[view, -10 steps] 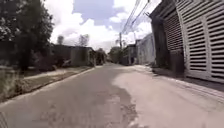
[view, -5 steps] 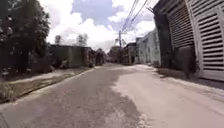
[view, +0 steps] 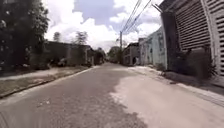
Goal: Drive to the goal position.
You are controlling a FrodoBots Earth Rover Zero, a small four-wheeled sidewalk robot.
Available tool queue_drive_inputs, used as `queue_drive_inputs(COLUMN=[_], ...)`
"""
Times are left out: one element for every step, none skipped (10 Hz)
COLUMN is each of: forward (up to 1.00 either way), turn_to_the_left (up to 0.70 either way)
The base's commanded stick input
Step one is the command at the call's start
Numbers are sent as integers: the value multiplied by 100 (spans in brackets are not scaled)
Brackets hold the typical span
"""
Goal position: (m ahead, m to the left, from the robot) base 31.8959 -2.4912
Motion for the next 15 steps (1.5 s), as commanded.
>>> queue_drive_inputs(forward=[100, 100, 100, 100, 100, 100, 100, 100, 100, 100, 100, 100, 100, 100, 100], turn_to_the_left=[0, -1, -27, -27, -6, 0, 0, 0, 0, 0, 0, 0, 0, 0, 0])
